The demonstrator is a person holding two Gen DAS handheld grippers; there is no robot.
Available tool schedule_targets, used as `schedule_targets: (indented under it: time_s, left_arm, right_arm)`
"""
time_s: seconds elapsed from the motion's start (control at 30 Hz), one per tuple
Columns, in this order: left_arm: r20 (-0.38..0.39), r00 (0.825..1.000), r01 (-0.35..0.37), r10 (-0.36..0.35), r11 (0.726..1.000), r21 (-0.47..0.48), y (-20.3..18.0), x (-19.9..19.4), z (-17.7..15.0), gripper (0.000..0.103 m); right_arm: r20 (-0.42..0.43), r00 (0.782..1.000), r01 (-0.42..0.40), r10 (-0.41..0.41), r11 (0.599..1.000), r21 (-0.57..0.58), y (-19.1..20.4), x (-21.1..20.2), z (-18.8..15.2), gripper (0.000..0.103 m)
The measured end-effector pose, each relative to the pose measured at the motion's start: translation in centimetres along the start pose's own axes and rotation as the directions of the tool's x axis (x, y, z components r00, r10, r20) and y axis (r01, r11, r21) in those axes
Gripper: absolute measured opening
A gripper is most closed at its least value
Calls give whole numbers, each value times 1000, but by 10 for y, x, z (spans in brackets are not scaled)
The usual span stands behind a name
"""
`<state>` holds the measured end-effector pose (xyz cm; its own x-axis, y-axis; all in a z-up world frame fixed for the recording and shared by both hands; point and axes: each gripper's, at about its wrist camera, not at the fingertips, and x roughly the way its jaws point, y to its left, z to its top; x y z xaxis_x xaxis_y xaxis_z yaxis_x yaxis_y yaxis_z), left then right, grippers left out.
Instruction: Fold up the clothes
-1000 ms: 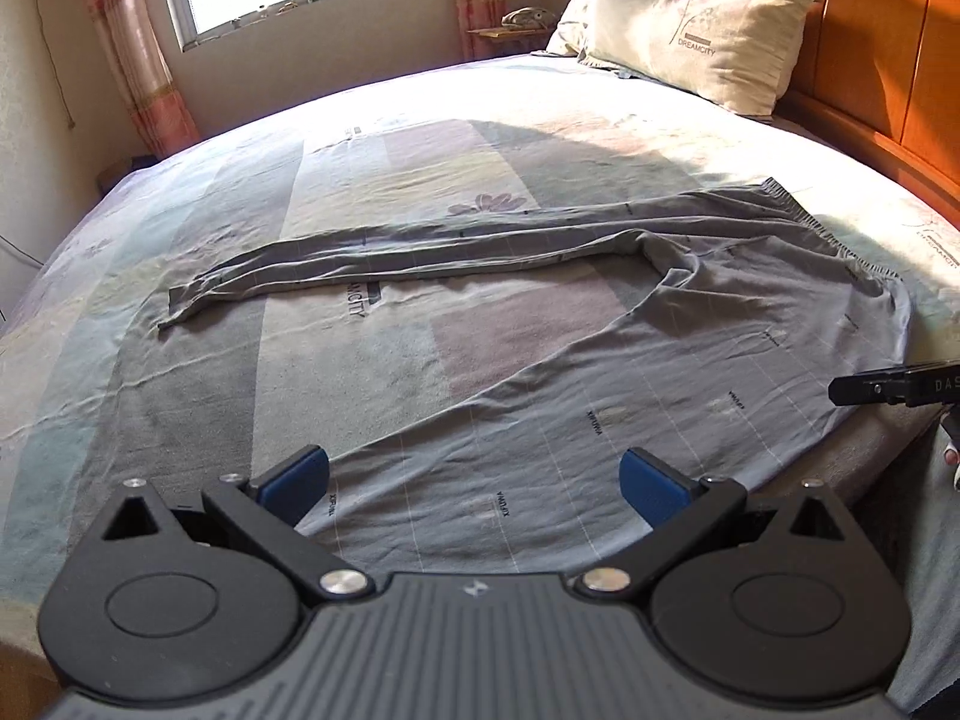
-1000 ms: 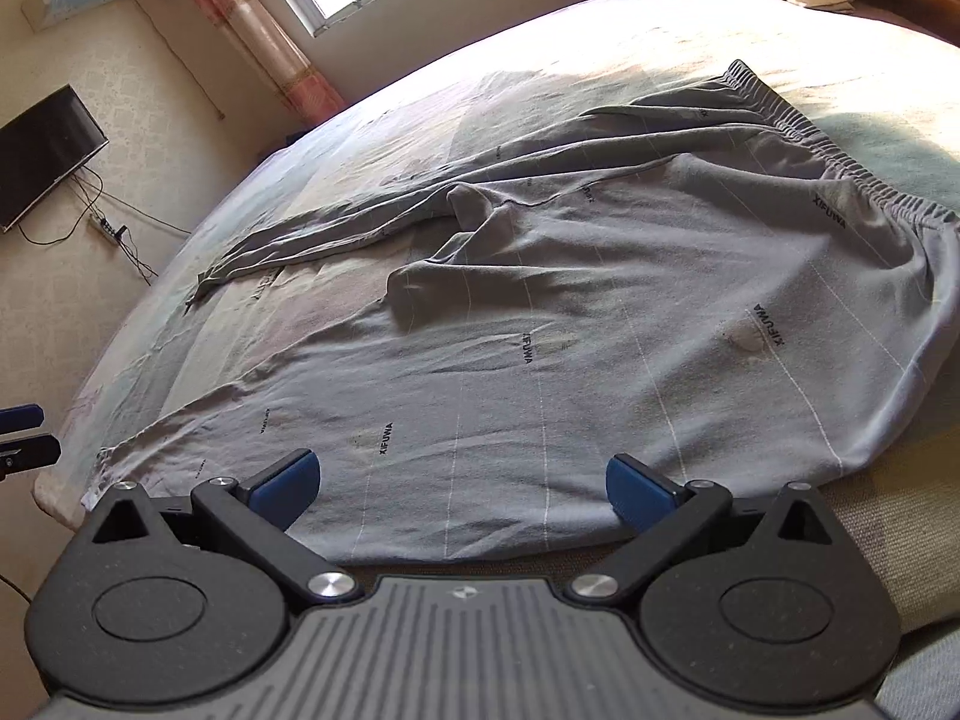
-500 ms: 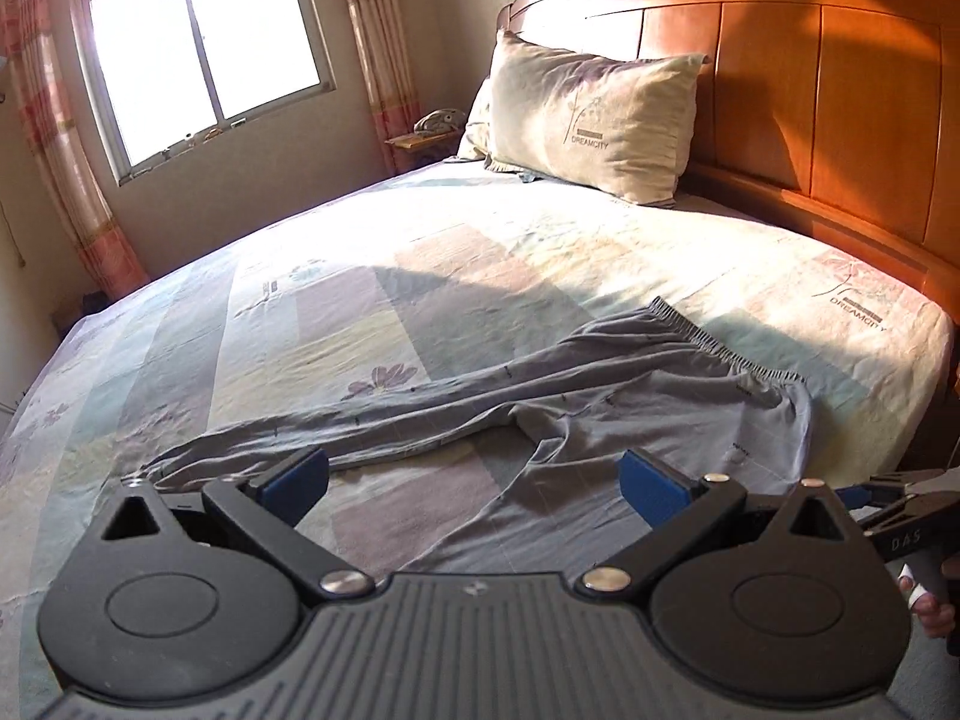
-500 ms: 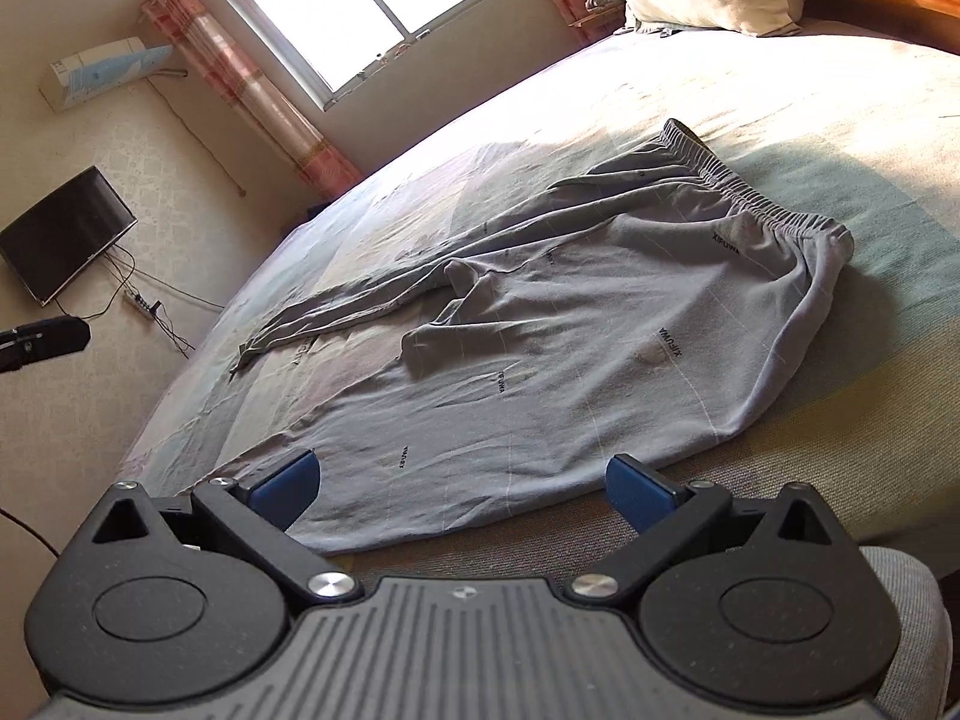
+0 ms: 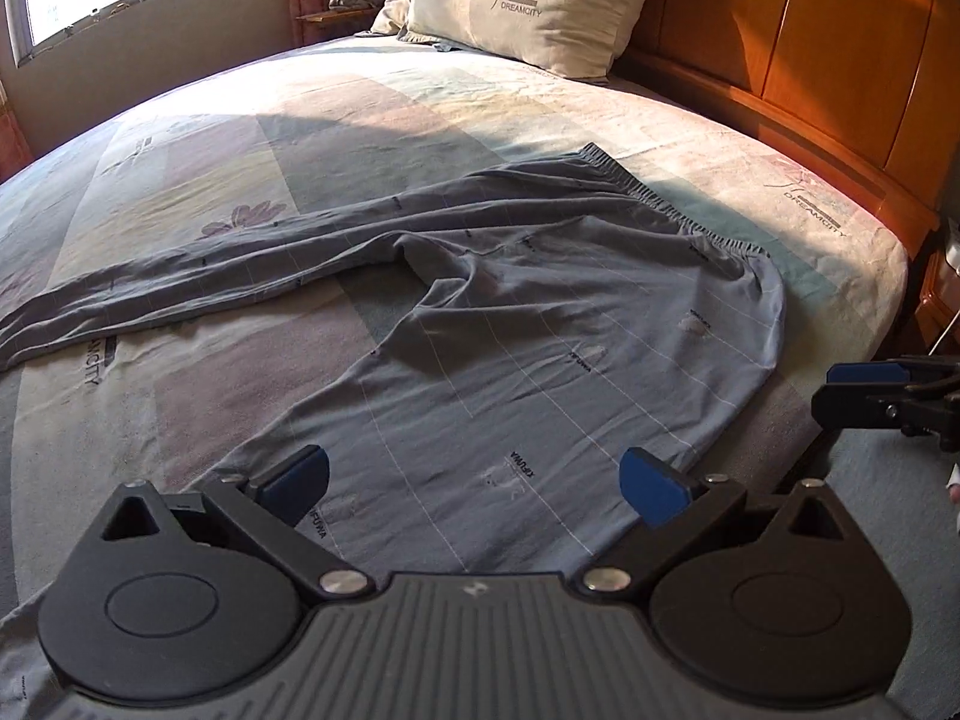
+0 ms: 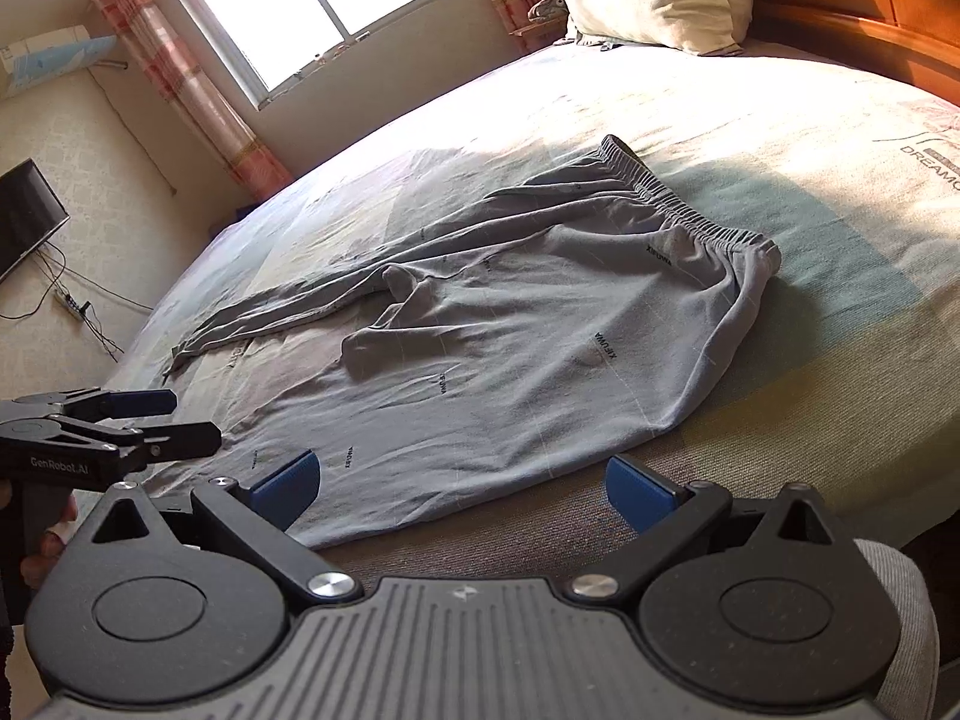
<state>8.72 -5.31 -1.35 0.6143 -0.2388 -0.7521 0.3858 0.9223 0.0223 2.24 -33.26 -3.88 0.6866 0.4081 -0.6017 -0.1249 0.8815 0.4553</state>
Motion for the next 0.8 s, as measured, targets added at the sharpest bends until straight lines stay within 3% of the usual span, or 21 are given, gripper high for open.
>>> schedule_targets:
  time_s: [0.13, 0.47, 0.6, 0.7, 0.8]
  left_arm:
    - [-54, 998, 35, -35, 999, -10, 8, 33, -17, 102]
    - [-49, 989, 141, -139, 990, 31, 24, 70, 8, 102]
    - [-53, 976, 213, -211, 976, 45, 26, 93, 9, 102]
    - [-81, 972, 220, -218, 975, 15, 31, 115, 0, 102]
    - [-28, 975, 223, -222, 974, 28, 32, 113, -4, 102]
  right_arm:
    - [-8, 999, 38, -38, 999, -33, -4, 27, 25, 103]
    - [-31, 996, 83, -86, 994, -70, -21, 114, 101, 103]
    - [-116, 989, 97, -97, 995, -4, -45, 159, 108, 103]
    - [-80, 996, 36, -37, 999, -8, -55, 155, 104, 103]
    - [-35, 999, -10, 11, 1000, 18, -63, 147, 97, 103]
